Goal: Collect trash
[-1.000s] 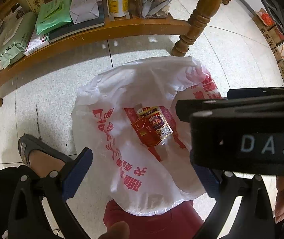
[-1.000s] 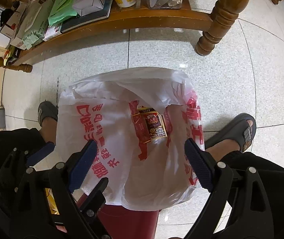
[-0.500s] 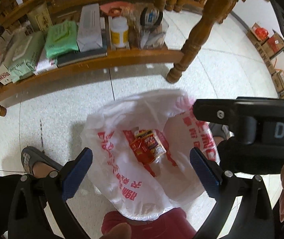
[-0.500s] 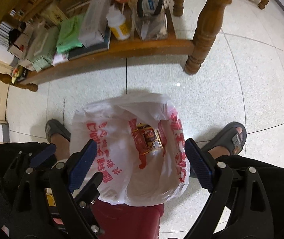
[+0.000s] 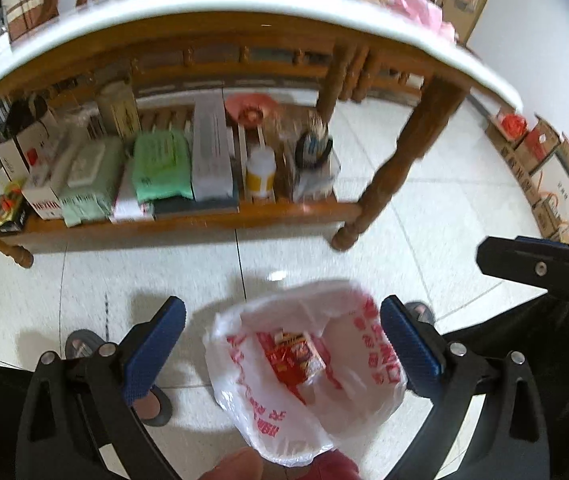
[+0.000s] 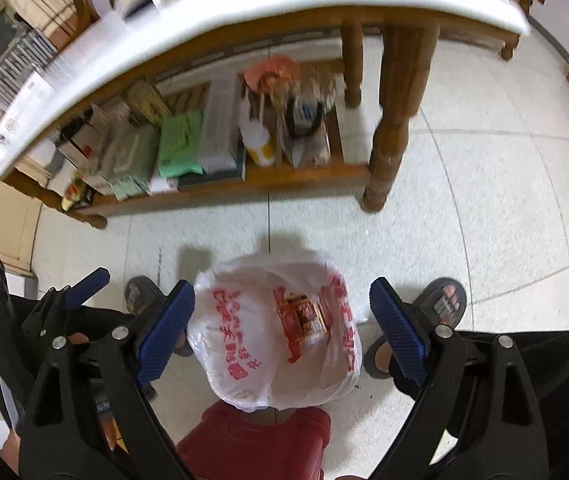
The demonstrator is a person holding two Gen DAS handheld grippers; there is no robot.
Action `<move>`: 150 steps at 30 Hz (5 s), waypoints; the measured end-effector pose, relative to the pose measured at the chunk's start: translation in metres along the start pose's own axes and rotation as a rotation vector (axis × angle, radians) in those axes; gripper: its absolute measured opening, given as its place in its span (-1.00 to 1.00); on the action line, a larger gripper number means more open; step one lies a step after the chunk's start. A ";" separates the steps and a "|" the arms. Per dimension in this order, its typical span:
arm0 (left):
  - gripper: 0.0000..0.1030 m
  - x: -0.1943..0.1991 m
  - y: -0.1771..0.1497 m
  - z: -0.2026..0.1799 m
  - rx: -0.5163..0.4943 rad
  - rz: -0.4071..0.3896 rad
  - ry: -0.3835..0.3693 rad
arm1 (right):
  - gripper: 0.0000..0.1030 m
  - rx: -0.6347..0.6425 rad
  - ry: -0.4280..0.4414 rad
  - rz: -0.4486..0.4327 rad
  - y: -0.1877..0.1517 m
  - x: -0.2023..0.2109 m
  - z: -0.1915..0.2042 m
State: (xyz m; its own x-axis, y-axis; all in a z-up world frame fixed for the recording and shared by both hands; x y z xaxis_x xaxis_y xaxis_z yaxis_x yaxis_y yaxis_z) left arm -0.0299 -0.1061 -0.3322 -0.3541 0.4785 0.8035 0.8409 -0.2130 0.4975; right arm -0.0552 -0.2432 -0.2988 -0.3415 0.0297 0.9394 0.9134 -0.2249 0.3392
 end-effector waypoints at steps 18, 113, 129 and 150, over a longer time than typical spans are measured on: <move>0.85 0.092 0.157 0.022 -0.048 -0.190 0.026 | 0.80 0.120 0.020 -0.266 0.155 0.119 0.028; 0.67 -0.005 0.291 0.078 -0.116 -0.101 0.024 | 0.21 -0.128 -0.110 0.119 0.364 -0.039 0.048; 0.66 0.028 0.295 0.064 -0.125 -0.148 0.053 | 0.20 -0.100 -0.091 0.018 0.373 0.003 0.052; 0.66 0.095 0.268 0.005 -0.151 -0.203 0.056 | 0.20 0.015 -0.002 -0.168 0.331 0.112 0.040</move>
State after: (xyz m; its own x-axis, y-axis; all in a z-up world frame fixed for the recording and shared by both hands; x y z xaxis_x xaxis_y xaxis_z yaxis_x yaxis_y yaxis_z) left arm 0.1641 -0.1138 -0.1242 -0.5354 0.4776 0.6966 0.6811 -0.2437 0.6905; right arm 0.2178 -0.2754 -0.0789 -0.4897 0.0674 0.8693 0.8465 -0.2020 0.4925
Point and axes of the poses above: each gripper's, at about its wrist camera, not at the fingertips, and x roughly against the way its jaws point, z to its left, y to its top, the point moved 8 cm from there along -x, roughly the way its jaws point, and after that the axes turned 11 degrees about -y, right-handed, at the moved point
